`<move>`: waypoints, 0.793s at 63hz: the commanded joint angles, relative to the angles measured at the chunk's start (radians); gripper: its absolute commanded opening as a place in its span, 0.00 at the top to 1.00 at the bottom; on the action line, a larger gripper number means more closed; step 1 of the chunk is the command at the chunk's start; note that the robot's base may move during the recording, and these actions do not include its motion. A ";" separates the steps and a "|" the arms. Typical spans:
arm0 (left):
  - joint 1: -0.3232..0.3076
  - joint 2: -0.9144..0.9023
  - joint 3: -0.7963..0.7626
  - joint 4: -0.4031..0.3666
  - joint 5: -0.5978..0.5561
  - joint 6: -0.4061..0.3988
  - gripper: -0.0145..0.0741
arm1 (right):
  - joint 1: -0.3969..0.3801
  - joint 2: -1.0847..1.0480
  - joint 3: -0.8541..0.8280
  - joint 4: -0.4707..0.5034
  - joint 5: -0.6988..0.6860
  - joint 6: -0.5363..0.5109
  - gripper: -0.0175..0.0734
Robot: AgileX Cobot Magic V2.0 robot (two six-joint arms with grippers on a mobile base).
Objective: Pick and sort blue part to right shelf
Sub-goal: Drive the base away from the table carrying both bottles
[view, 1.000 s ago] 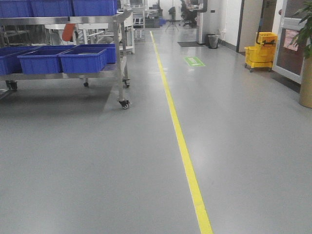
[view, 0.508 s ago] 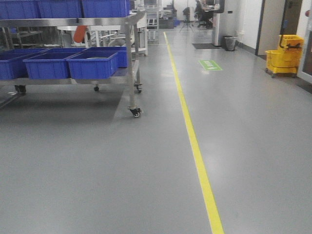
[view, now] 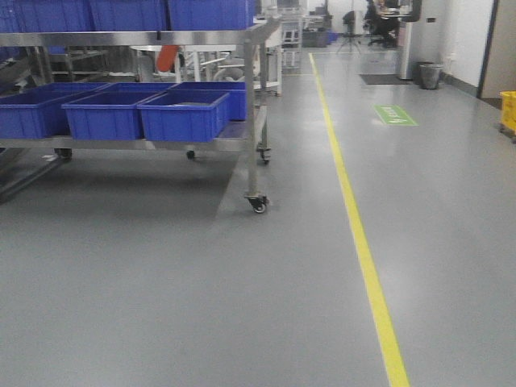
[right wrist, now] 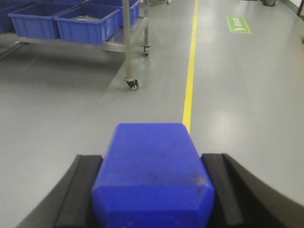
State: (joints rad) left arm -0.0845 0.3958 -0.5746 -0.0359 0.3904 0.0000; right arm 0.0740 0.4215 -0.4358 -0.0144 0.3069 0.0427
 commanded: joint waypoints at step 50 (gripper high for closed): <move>0.000 0.021 -0.029 -0.005 -0.090 0.000 0.48 | -0.007 0.003 -0.030 -0.009 -0.095 -0.005 0.40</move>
State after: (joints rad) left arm -0.0845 0.4077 -0.5746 -0.0359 0.3921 0.0000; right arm 0.0740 0.4215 -0.4358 -0.0161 0.3069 0.0427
